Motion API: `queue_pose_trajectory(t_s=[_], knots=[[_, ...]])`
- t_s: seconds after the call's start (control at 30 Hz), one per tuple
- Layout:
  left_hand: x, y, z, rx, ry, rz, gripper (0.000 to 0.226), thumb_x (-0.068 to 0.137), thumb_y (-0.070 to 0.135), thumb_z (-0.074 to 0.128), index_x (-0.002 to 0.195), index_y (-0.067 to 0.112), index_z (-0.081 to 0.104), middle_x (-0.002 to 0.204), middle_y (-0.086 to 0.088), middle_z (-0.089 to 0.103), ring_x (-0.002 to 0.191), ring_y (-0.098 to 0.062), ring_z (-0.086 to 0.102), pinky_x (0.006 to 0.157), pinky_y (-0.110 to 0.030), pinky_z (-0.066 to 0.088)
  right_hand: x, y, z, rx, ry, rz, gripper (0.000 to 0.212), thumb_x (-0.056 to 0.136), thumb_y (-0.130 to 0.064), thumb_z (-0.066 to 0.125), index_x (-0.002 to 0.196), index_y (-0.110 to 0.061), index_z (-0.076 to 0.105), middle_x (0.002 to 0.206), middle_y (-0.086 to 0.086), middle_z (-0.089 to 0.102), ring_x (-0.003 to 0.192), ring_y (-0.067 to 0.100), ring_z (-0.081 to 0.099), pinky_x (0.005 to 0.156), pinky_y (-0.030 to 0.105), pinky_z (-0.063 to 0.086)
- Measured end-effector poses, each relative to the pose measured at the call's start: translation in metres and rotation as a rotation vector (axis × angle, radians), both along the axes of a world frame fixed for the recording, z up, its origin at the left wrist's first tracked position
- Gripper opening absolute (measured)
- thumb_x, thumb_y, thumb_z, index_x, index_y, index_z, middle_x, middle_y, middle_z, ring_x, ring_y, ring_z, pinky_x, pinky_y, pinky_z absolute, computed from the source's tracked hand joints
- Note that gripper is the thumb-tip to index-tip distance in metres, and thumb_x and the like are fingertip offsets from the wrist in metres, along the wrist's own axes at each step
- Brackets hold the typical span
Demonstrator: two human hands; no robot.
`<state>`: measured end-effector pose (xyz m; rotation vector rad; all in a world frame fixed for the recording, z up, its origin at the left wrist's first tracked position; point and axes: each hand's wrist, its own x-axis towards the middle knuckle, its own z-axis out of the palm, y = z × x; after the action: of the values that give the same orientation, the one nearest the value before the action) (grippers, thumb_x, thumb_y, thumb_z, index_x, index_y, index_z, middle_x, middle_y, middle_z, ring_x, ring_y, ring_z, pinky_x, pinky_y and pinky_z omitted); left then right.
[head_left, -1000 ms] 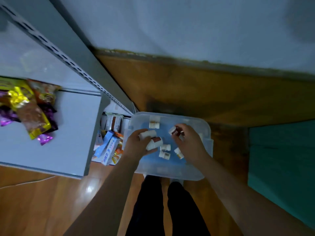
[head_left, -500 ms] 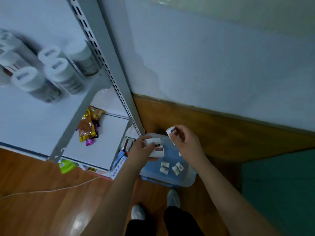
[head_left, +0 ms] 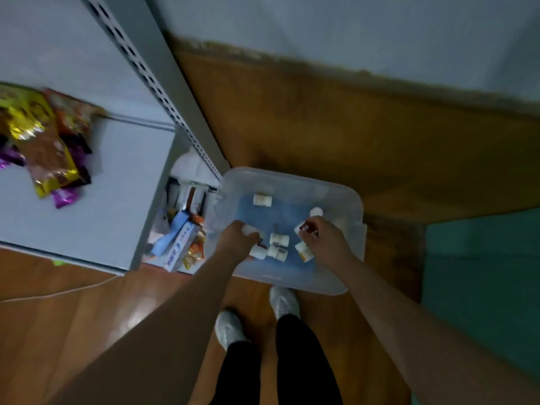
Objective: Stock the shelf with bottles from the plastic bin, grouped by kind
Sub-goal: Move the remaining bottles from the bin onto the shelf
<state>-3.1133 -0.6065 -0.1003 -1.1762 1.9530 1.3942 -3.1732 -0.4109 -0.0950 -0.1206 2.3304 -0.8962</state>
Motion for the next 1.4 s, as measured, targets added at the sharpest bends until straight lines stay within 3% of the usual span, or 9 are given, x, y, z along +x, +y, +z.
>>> queue_pose_trajectory(t_s=[0.2,0.33,0.47,0.57,0.7,0.97,1.2,1.27,1.4], knots=[[-0.004,0.007,-0.072,-0.016,-0.175,-0.071,0.036,0.090,0.017,0.069,0.119,0.002,0.056,0.114,-0.014,0.053,0.090,-0.031,0.060,0.051,-0.034,0.056,0.018,0.001,-0.095,0.115,-0.124,0.090,0.023,0.097,-0.026,0.058,0.108,-0.005,0.061,0.106,0.012,0.068,0.101,0.027,0.062,0.073,0.025,0.036],[-0.009,0.008,-0.082,-0.071,-0.187,-0.169,0.048,0.091,0.024,0.070,0.131,0.004,0.054,0.127,-0.014,0.053,0.105,-0.034,0.066,0.065,-0.037,0.058,0.020,-0.002,-0.110,0.178,-0.147,0.107,0.027,0.097,-0.029,0.057,0.111,-0.007,0.061,0.109,0.013,0.067,0.105,0.029,0.061,0.084,0.032,0.044],[-0.009,0.004,-0.057,-0.076,-0.096,-0.118,0.025,0.088,0.027,0.074,0.103,0.009,0.069,0.107,-0.004,0.060,0.091,-0.027,0.067,0.066,-0.041,0.062,0.015,-0.008,-0.081,0.124,-0.144,0.056,0.023,0.096,-0.028,0.059,0.108,-0.009,0.062,0.107,0.009,0.068,0.098,0.024,0.063,0.078,0.028,0.042],[-0.013,-0.004,-0.012,0.015,-0.031,-0.009,0.017,0.089,0.025,0.072,0.088,0.008,0.068,0.101,-0.014,0.067,0.089,-0.029,0.069,0.070,-0.042,0.062,0.004,-0.021,-0.027,0.000,-0.136,-0.006,0.018,0.097,-0.027,0.060,0.107,-0.013,0.062,0.102,0.003,0.066,0.088,0.015,0.058,0.075,0.023,0.039],[-0.015,-0.014,0.085,0.205,0.120,0.186,0.016,0.096,0.018,0.063,0.100,0.004,0.069,0.099,-0.011,0.066,0.078,-0.013,0.065,0.053,-0.019,0.056,-0.006,-0.042,0.072,-0.210,-0.051,-0.037,0.020,0.098,-0.033,0.058,0.110,-0.018,0.063,0.103,-0.005,0.064,0.100,0.013,0.060,0.075,0.018,0.041],[0.057,-0.036,0.327,0.362,0.621,0.308,0.016,0.091,0.012,0.068,0.107,0.009,0.070,0.102,-0.009,0.072,0.096,-0.020,0.070,0.084,-0.029,0.059,0.036,-0.088,0.330,-0.594,0.264,-0.135,0.027,0.092,-0.026,0.067,0.117,-0.038,0.063,0.118,-0.014,0.067,0.106,-0.004,0.062,0.081,0.008,0.047],[0.182,-0.115,0.454,0.127,0.895,0.246,0.025,0.082,0.009,0.078,0.103,0.020,0.071,0.098,-0.002,0.074,0.090,-0.021,0.070,0.082,-0.033,0.057,0.141,-0.161,0.459,-0.844,0.274,-0.013,0.034,0.098,-0.023,0.058,0.121,-0.046,0.065,0.124,-0.021,0.065,0.118,0.001,0.058,0.100,0.025,0.045],[0.217,-0.144,0.474,0.063,0.928,0.347,0.024,0.081,0.012,0.079,0.102,0.018,0.071,0.096,-0.013,0.074,0.086,-0.030,0.072,0.079,-0.040,0.059,0.171,-0.190,0.477,-0.865,0.304,0.052,0.031,0.096,-0.021,0.061,0.118,-0.042,0.067,0.118,-0.020,0.068,0.112,0.000,0.061,0.096,0.023,0.049],[0.287,-0.198,0.498,-0.022,1.000,0.521,0.018,0.087,0.012,0.073,0.104,0.015,0.069,0.094,-0.011,0.074,0.085,-0.025,0.073,0.067,-0.024,0.058,0.229,-0.248,0.502,-0.886,0.339,0.083,0.017,0.093,-0.038,0.062,0.108,-0.041,0.068,0.092,-0.007,0.071,0.083,0.013,0.065,0.071,0.022,0.054]])
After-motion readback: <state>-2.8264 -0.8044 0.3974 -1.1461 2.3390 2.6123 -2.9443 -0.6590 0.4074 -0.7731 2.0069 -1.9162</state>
